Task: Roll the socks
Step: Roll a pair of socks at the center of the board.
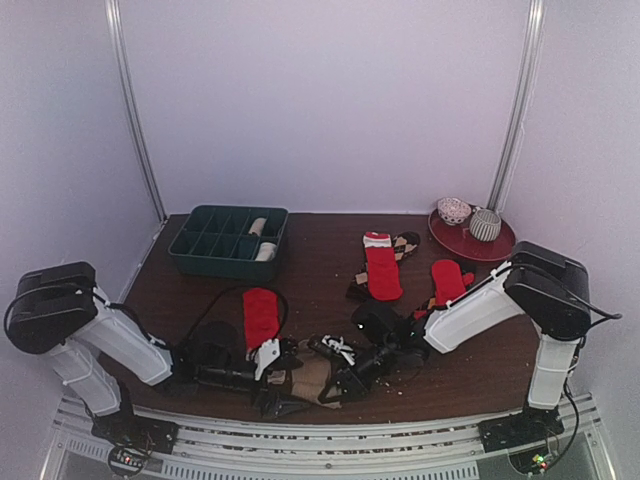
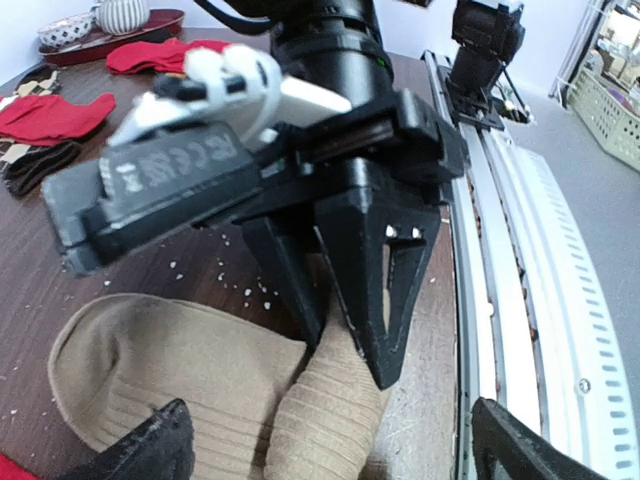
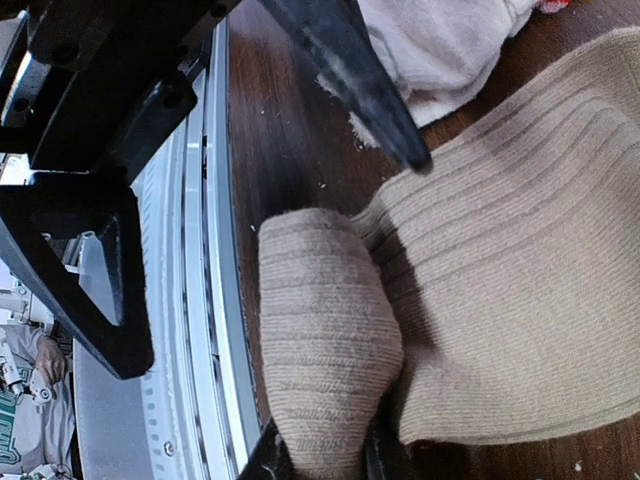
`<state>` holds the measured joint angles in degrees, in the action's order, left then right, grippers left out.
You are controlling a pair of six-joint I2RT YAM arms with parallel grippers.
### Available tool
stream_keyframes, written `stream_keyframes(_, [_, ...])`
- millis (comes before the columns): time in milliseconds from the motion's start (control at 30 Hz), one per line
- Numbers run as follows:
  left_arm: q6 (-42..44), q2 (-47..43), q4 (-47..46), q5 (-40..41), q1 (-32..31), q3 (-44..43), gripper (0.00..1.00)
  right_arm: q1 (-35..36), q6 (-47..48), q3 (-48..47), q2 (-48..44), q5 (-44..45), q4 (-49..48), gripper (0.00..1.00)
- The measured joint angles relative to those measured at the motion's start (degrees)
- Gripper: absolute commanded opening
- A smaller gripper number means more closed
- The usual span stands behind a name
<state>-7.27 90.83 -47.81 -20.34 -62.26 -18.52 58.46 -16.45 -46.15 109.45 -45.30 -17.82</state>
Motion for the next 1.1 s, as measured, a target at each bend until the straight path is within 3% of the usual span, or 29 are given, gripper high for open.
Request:
stream_keyframes(300, [1.18,8.24,-1.79,-3.54,0.0,-2.23,0.66,-0.02,1.62,-1.27,0.02,0.07,2.82,0.09])
stream_keyframes(467, [0.57,10.34,-1.92,-4.11,0.02,-2.86,0.45,-0.02,1.92,-1.73,0.02,0.13,3.85,0.09])
stream_keyframes(600, [0.2,10.88,-2.34,-4.07,0.22,-3.04,0.47,-0.04,1.97,-1.9,0.11,0.11,4.17,0.09])
stream_keyframes(633, [0.09,10.93,-2.36,-4.09,0.22,-3.06,0.61,-0.04,1.97,-1.9,0.11,0.09,4.2,0.09])
stream_keyframes(667, [0.0,10.99,-2.4,-4.17,0.22,-3.13,0.68,-0.04,1.97,-1.92,0.11,0.09,4.22,0.09])
stream_keyframes(800, [-0.57,11.21,-3.19,-4.83,0.11,-3.39,0.69,-0.04,1.95,-1.99,0.11,0.11,4.33,0.09])
stream_keyframes(900, [-0.61,11.21,-3.19,-4.94,0.11,-3.39,0.56,-0.04,1.95,-1.99,0.11,0.11,4.37,0.09])
stream_keyframes(1100, [-0.9,11.47,-3.19,-5.01,0.37,-3.52,0.08,-0.04,1.95,-1.99,0.13,0.11,4.37,0.09])
